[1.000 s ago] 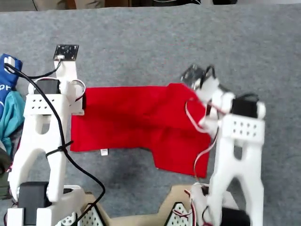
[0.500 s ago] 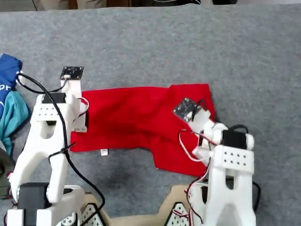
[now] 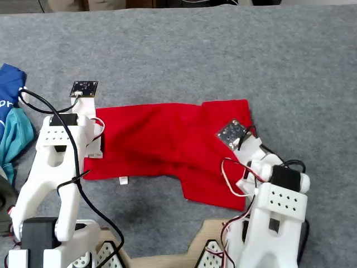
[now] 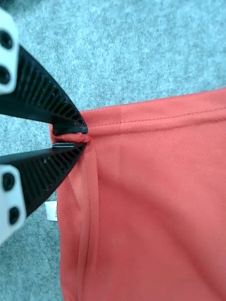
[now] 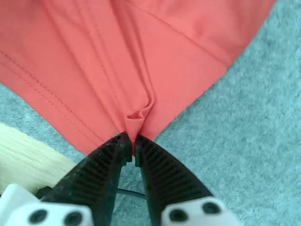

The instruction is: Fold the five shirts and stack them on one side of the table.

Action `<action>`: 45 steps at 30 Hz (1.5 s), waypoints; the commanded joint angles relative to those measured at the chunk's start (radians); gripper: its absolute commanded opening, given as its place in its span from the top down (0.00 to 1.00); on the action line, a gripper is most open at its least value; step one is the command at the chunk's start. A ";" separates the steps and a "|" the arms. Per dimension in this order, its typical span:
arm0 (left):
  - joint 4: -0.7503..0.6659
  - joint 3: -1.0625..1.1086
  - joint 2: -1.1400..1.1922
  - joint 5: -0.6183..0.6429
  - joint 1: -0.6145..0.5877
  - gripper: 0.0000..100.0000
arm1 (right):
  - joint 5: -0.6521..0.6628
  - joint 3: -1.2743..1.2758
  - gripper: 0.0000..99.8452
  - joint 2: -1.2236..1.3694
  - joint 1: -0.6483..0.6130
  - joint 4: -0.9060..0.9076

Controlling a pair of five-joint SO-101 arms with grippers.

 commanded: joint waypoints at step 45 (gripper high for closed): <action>0.218 -0.160 -0.036 -0.164 -0.058 0.74 | 0.144 -0.200 0.83 -0.024 0.124 0.104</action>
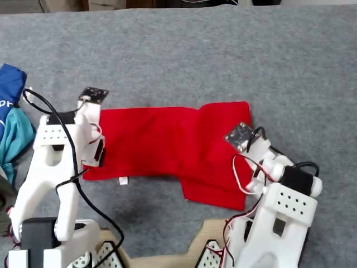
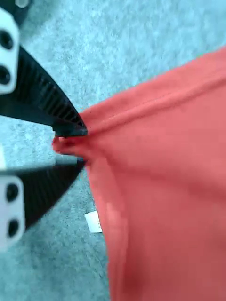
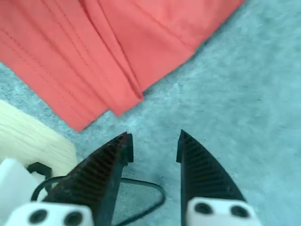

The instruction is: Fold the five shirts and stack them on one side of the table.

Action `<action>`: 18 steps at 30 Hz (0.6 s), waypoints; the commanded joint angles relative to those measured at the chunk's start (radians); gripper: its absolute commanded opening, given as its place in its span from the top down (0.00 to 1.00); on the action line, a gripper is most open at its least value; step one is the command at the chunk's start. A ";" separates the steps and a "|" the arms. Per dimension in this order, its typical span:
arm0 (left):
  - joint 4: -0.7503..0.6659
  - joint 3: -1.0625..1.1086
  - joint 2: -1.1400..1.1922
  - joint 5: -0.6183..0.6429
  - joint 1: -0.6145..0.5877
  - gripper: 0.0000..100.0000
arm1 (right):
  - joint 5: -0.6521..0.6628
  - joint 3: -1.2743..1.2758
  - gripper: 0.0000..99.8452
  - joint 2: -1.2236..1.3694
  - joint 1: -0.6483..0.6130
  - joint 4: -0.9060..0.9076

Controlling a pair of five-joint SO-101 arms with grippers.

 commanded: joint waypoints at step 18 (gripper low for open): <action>-0.258 -0.384 0.271 0.460 0.129 0.99 | -0.376 -0.443 0.98 0.512 -0.338 -0.454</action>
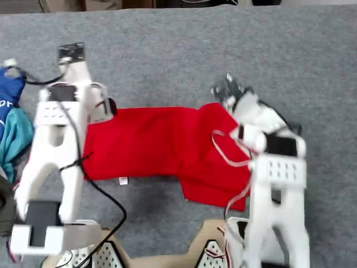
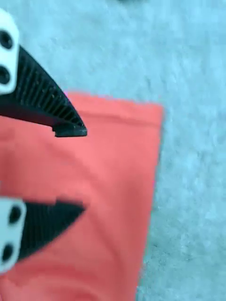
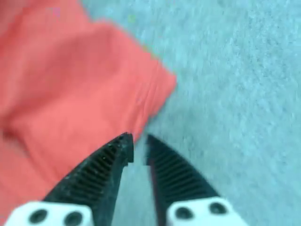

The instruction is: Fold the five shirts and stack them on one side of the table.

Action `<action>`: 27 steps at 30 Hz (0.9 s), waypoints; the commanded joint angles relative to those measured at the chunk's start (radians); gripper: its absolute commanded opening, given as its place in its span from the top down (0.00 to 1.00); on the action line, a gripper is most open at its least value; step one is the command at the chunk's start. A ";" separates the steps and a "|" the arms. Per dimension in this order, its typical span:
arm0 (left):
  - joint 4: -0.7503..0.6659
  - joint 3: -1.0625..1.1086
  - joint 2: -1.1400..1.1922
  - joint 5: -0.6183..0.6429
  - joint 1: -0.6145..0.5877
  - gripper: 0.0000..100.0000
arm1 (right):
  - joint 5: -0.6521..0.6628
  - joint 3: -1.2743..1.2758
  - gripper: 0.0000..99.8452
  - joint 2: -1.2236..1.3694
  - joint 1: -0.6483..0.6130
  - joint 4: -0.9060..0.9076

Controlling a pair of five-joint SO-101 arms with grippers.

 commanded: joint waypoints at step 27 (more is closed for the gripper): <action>-0.150 -0.339 0.607 -0.002 -0.106 0.98 | -0.193 -1.093 0.99 1.307 0.130 0.127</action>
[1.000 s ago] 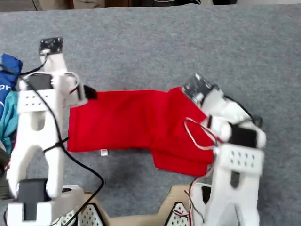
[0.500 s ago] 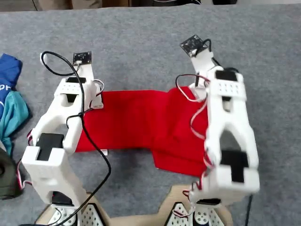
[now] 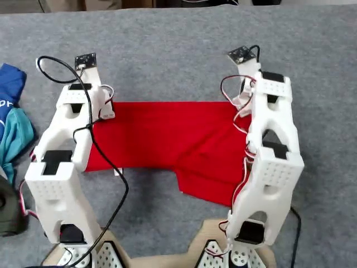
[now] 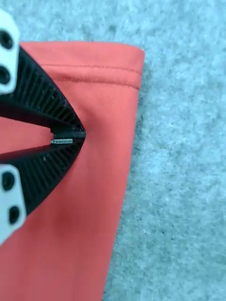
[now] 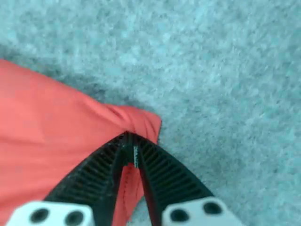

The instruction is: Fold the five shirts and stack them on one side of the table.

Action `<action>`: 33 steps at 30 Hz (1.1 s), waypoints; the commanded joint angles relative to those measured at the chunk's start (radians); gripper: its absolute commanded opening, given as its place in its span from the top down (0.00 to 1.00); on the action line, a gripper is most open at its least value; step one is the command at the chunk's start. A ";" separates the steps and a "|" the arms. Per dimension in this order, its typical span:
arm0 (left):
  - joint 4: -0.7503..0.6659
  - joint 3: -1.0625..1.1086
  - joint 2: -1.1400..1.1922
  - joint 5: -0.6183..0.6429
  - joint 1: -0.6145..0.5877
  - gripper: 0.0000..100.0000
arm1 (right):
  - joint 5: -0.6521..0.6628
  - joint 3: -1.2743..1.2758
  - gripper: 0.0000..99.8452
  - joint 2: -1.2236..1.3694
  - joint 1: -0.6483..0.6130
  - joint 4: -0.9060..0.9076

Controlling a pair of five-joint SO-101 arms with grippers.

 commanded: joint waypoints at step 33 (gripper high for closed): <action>0.822 -0.252 -0.567 -0.137 0.152 0.98 | 0.338 0.673 0.99 -1.009 -0.266 0.221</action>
